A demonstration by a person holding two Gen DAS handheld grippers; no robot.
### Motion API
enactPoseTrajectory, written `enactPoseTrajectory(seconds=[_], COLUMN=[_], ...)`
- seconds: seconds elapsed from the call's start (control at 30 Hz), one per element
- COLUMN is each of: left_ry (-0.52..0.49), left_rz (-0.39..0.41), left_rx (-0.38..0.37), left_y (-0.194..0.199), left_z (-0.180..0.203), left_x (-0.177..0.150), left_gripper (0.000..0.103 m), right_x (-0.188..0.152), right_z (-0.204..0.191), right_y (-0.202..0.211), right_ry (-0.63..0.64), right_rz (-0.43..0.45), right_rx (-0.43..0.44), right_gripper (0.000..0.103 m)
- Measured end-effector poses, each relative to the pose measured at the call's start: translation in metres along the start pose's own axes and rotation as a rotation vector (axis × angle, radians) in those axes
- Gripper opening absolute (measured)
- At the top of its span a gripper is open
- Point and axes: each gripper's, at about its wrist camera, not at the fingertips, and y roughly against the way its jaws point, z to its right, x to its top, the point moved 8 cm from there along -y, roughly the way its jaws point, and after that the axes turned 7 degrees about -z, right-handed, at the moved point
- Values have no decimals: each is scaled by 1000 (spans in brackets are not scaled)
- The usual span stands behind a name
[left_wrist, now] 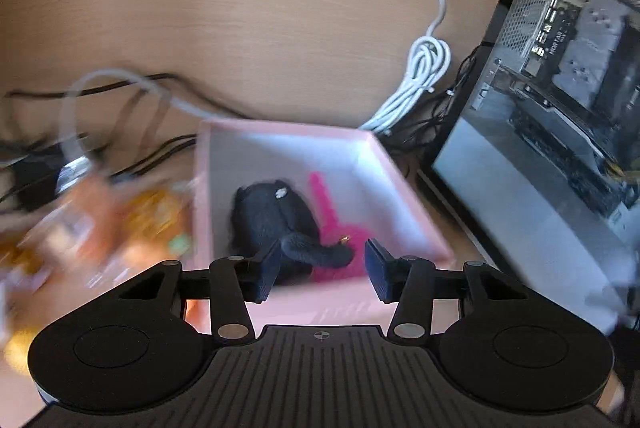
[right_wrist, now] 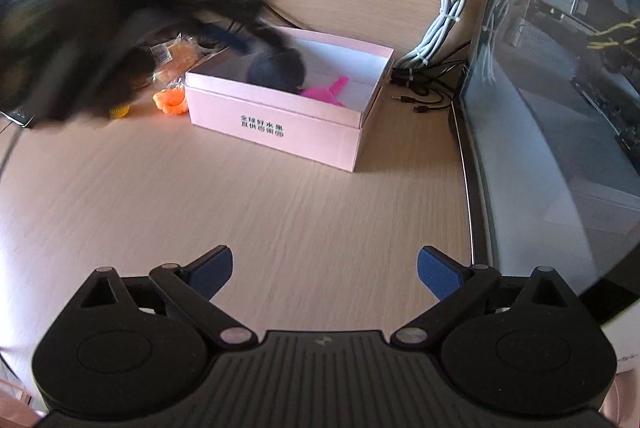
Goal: Organize objects
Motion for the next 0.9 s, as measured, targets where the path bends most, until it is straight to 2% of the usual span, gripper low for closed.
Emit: enactPoseTrajectory(seconds=[0.1,0.23,0.33,0.43,0.53,0.6,0.67,0.77,0.87,0.9], left_ry=[48,106,194,104,28,-19,-69,-191,-243,-265], left_rz=[41,93,80,78,88,86,59,15,-66,-82], left_rx=[77,263,311,315,319,338,372,382,341,300], left_y=[31,65,78,80,86,91,91,82,72,71], left_z=[-25,-69,-105,-120,-136,-151,-167,-181,-191,-185], left_x=[-28,-58,-68,-62,-52,-47,-44,-41,-35,-32], left_gripper=[52,52,52,52,52,53,53,53,52,52], right_x=[10,23,30,31,32,30,27,22,20,20], right_z=[-9,-28,-47,-72,-90,-95,-97,-96,-96,-97], right_y=[-3,-1,-4,-10,-2,-2,-1,-3,-5,-5], right_ry=[-20,-29,-44,-13,40,54,58,45,34,33], right_rz=[24,89,94,43,72,60,52,30,12,12], right_rx=[-16,-55,-11,14,10,3,-9,-28,-39,-41], right_gripper=[101,103,103,103,103,103,103,103,103,103])
